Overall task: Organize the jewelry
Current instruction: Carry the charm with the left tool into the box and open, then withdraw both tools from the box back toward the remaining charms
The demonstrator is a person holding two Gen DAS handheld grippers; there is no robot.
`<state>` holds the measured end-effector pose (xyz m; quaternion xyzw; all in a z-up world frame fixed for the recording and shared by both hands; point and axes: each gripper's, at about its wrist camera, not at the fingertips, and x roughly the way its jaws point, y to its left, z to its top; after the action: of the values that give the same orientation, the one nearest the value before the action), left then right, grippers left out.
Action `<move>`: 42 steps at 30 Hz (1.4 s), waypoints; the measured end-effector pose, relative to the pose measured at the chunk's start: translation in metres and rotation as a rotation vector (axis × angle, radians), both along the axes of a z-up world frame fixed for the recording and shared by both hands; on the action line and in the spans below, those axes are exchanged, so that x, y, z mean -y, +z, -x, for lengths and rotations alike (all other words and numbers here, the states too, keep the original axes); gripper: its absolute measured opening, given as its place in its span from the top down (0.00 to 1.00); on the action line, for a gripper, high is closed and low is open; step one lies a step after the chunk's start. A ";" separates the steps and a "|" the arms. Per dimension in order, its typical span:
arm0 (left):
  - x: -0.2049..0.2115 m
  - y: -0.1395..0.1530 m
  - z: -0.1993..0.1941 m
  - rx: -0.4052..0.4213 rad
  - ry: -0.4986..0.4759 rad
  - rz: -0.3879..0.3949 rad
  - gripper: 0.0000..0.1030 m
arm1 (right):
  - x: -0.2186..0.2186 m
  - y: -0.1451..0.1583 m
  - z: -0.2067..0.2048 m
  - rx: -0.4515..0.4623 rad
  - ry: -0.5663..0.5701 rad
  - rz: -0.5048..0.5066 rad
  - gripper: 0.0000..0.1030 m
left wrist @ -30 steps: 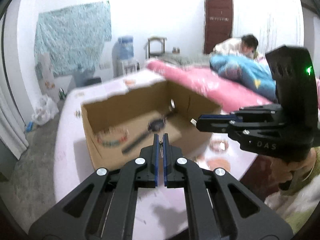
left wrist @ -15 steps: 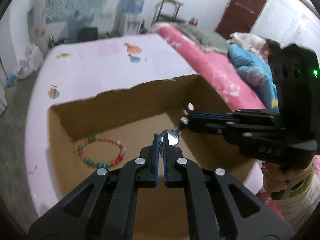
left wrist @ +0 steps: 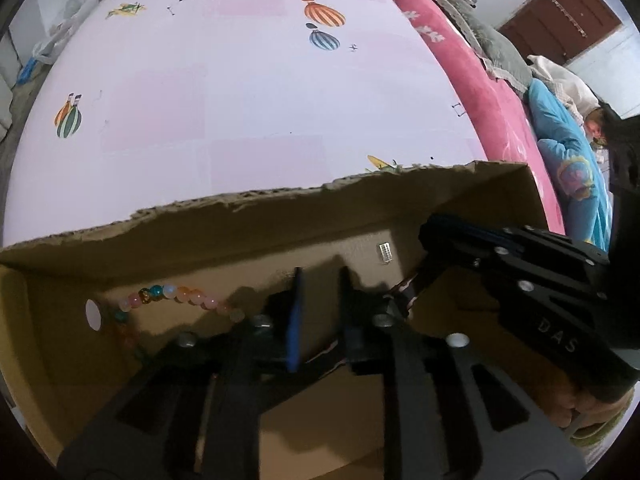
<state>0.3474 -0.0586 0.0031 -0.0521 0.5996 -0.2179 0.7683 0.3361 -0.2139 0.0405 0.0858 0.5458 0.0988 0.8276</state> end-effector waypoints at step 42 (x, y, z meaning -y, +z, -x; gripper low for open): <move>-0.089 0.045 0.285 0.383 -0.095 0.096 0.22 | -0.010 0.044 0.309 0.357 -0.144 0.205 0.07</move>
<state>0.0625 0.0307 0.0480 -0.0179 0.4332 -0.2881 0.8538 0.0271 -0.2037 0.0849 0.0212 0.3902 -0.0028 0.9205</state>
